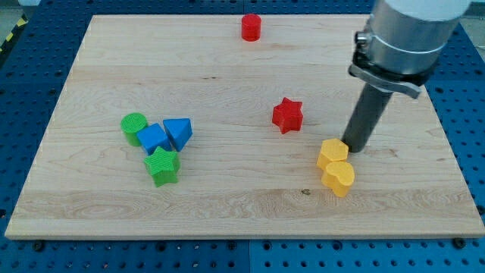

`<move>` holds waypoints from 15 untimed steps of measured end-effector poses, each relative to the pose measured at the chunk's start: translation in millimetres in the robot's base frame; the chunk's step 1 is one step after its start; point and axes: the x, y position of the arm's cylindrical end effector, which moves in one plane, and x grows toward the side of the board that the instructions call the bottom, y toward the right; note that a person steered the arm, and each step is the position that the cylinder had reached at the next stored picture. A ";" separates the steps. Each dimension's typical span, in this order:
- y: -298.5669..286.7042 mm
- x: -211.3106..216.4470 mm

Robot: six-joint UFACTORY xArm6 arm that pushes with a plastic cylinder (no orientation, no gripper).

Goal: Move the red star towards top center of the board

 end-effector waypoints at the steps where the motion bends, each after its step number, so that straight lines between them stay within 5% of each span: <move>1: -40.8 0.0; 7: -107.0 -61.5; 11: -63.3 -100.9; 15: -102.3 -163.6</move>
